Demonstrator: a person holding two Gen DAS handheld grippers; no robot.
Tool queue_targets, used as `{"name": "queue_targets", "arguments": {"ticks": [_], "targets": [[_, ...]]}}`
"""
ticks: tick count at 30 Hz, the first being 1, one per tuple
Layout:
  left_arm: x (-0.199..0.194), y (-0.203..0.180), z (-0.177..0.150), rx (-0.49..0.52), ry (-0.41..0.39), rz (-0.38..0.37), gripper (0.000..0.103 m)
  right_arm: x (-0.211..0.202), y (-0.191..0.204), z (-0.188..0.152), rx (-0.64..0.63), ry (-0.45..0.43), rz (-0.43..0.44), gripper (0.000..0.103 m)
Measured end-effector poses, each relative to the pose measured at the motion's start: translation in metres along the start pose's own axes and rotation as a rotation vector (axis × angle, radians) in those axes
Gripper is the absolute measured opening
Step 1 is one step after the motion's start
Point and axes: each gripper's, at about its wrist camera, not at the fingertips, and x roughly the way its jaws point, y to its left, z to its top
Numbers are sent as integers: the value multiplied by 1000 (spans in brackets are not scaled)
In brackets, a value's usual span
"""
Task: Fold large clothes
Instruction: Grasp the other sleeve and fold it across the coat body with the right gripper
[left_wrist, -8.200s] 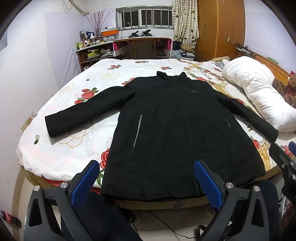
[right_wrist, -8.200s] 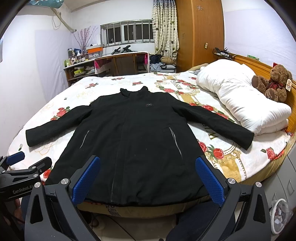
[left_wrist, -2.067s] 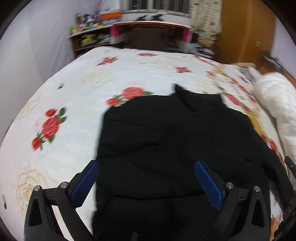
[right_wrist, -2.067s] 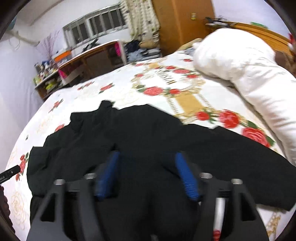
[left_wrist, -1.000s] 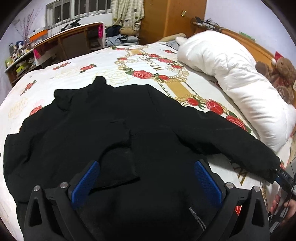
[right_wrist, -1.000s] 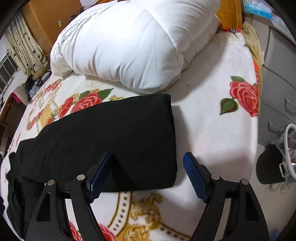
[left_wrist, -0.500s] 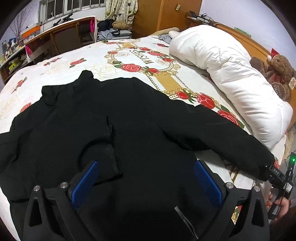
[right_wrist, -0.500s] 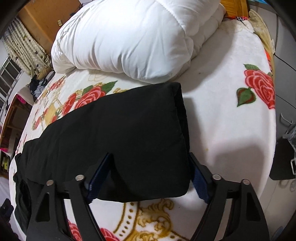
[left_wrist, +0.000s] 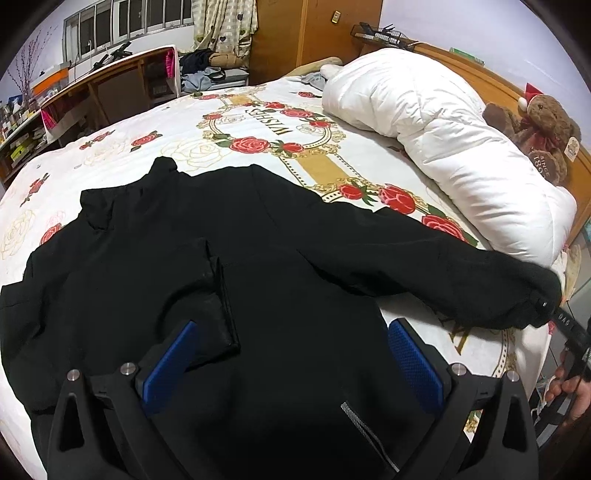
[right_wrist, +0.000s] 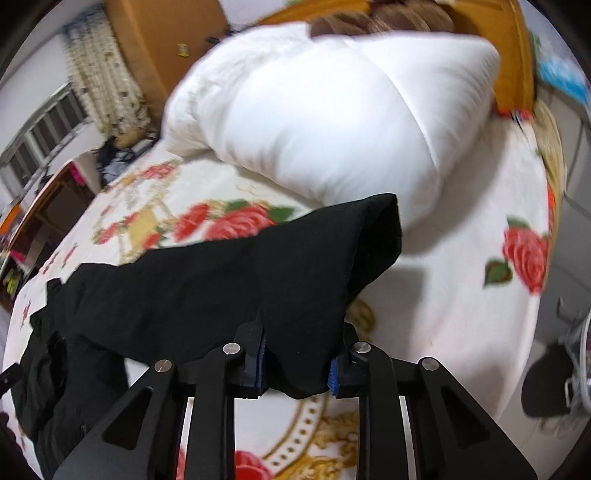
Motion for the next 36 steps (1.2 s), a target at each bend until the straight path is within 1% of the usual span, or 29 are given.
{"name": "queue_targets", "arguments": {"ticks": [2, 4, 6, 8, 9, 12, 16, 22, 25, 28, 30, 32, 33, 34, 36], "targets": [[-3, 3, 1, -7, -2, -5, 103, -12, 16, 6, -50, -41, 22, 24], [-7, 7, 1, -20, -8, -9, 103, -27, 42, 13, -128, -93, 47, 24], [-11, 11, 2, -23, -17, -13, 103, -36, 65, 18, -190, -123, 84, 24], [-15, 15, 3, -25, -26, -9, 103, -41, 95, 22, -289, -144, 85, 24], [-17, 18, 3, -27, -31, -8, 103, -41, 105, 22, -317, -151, 99, 24], [-21, 27, 2, -37, -36, -4, 103, -42, 140, 17, -401, -152, 159, 23], [-24, 44, 0, -75, -39, 10, 103, -38, 183, -2, -525, -159, 194, 22], [-26, 63, -7, -109, -40, 36, 103, -28, 231, -40, -671, -107, 264, 21], [-26, 72, -11, -126, -33, 42, 103, -18, 247, -58, -726, -52, 296, 21], [-26, 78, -14, -145, -26, 42, 103, -19, 249, -65, -711, -33, 328, 22], [-27, 80, -15, -158, -23, 38, 103, -24, 246, -65, -692, -20, 393, 30], [-27, 80, -15, -169, -23, 27, 103, -33, 241, -63, -671, -21, 439, 60], [-27, 79, -15, -173, -21, 19, 103, -39, 238, -62, -655, -10, 482, 64], [-27, 78, -15, -177, -17, 6, 103, -45, 233, -60, -632, -2, 528, 65], [-26, 75, -15, -188, -11, -27, 103, -57, 226, -58, -609, -8, 572, 65]]}}
